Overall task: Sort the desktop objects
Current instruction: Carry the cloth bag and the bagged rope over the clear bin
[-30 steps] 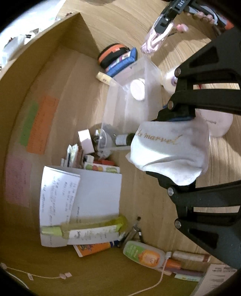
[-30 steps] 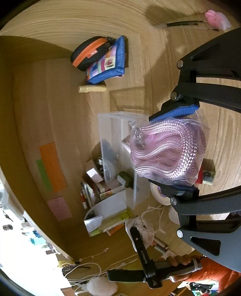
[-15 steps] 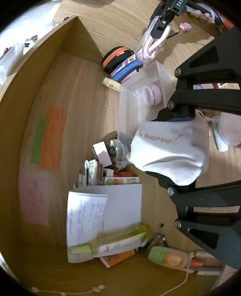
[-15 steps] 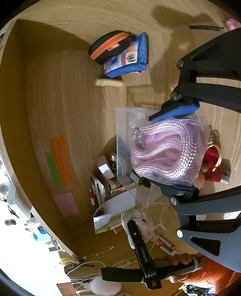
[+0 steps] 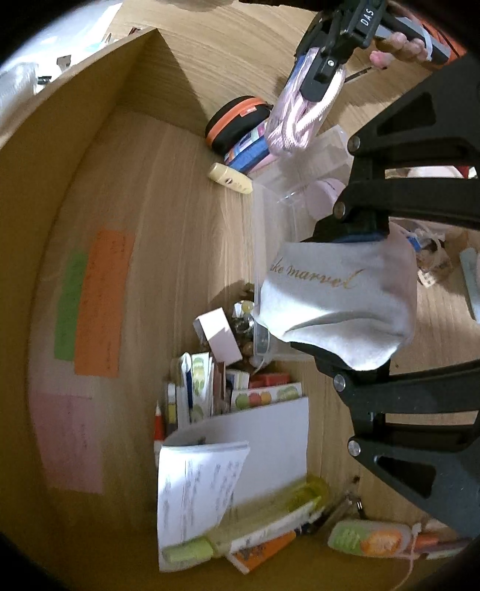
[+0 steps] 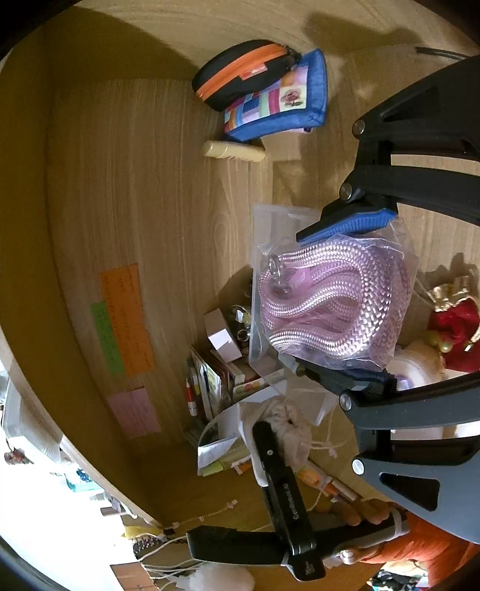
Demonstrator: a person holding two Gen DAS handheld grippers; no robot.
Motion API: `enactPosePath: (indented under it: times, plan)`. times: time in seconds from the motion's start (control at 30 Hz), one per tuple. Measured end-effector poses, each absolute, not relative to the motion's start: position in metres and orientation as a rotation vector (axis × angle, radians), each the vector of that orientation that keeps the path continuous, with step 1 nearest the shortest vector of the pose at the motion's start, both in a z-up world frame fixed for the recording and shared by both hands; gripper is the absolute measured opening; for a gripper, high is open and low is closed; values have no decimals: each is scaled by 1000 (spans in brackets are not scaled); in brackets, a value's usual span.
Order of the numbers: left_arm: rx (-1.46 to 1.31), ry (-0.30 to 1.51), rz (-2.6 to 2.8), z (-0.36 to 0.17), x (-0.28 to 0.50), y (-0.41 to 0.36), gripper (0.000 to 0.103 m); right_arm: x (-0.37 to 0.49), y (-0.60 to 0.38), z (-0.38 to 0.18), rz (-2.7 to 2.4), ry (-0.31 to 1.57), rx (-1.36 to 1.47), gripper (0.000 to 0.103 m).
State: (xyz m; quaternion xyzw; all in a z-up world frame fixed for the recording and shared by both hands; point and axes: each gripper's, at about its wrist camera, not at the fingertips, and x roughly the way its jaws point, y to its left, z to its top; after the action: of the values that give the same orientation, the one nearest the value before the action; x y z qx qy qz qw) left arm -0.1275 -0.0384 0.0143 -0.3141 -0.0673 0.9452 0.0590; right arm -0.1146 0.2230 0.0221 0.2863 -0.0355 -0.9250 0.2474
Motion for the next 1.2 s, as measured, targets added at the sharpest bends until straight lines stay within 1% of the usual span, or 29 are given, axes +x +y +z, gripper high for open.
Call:
enactPosePath:
  times: [0.43,0.83,1.2]
  plan:
    - [-1043,-188,2811,-6,-179,-27,41,-167,201,-2,-2470,-103,877,52]
    - [-1168,-161,2764,-37,-207,-22,41,-196,177,-25,-2488,11,950,52]
    - [-1226,-82,2746,-53,-212,-9,41,-200,170,-40,-2502,103,979,53]
